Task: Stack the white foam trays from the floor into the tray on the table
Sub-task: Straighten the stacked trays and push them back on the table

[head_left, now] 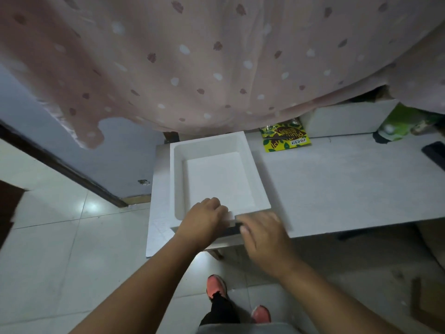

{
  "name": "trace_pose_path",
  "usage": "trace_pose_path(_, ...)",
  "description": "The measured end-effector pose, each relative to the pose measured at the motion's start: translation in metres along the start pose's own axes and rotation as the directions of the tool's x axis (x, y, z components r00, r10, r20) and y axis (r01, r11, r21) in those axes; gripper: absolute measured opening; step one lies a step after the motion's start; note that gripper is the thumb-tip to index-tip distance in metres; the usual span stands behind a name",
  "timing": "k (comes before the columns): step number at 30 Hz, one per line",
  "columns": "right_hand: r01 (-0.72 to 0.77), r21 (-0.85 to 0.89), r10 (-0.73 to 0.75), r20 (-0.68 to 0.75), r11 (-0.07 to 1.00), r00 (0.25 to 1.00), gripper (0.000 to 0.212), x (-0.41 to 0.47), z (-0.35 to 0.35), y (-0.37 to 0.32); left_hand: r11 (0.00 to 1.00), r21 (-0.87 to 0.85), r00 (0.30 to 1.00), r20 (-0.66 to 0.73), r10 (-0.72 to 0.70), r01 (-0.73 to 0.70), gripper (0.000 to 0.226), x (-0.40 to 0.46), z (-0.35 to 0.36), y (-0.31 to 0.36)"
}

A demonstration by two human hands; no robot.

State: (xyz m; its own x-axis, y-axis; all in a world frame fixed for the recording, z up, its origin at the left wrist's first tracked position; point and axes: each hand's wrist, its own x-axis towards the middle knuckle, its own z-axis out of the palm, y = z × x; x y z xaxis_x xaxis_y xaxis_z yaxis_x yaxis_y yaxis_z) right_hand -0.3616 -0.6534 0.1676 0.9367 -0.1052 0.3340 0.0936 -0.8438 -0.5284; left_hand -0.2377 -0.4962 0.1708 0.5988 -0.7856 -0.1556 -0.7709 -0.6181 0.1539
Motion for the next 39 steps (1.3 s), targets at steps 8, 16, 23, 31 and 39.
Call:
trace_pose_path(8, -0.241, 0.011, 0.221, 0.361, 0.971, 0.906, 0.05, -0.037, 0.018, -0.009, 0.998, 0.012, 0.99, 0.123, 0.064, -0.065, 0.02, 0.015, -0.015, -0.007)
trace_pose_path(16, -0.172, -0.326, 0.276, 0.306, 0.93, 0.911, 0.057, -0.011, 0.036, -0.024, 0.965, 0.032, 0.954, 0.16, 0.254, -0.262, 0.03, 0.017, -0.023, -0.016)
trace_pose_path(23, -0.28, -0.396, 0.414, 0.307, 0.875, 0.857, 0.074, -0.01, 0.038, -0.041, 0.96, 0.041, 0.954, 0.132, 0.268, -0.276, 0.021, 0.017, -0.021, -0.017)
trace_pose_path(31, -0.182, -0.54, 0.347, 0.221, 0.822, 0.911, 0.074, -0.002, 0.04, -0.038, 0.965, 0.089, 0.965, 0.115, 0.238, -0.248, 0.015, 0.02, -0.02, -0.016)
trace_pose_path(39, -0.291, -0.439, 0.427, 0.25, 0.85, 0.869, 0.075, -0.002, 0.035, -0.044, 0.961, 0.13, 0.962, 0.158, 0.224, -0.245, 0.014, 0.024, -0.027, -0.021)
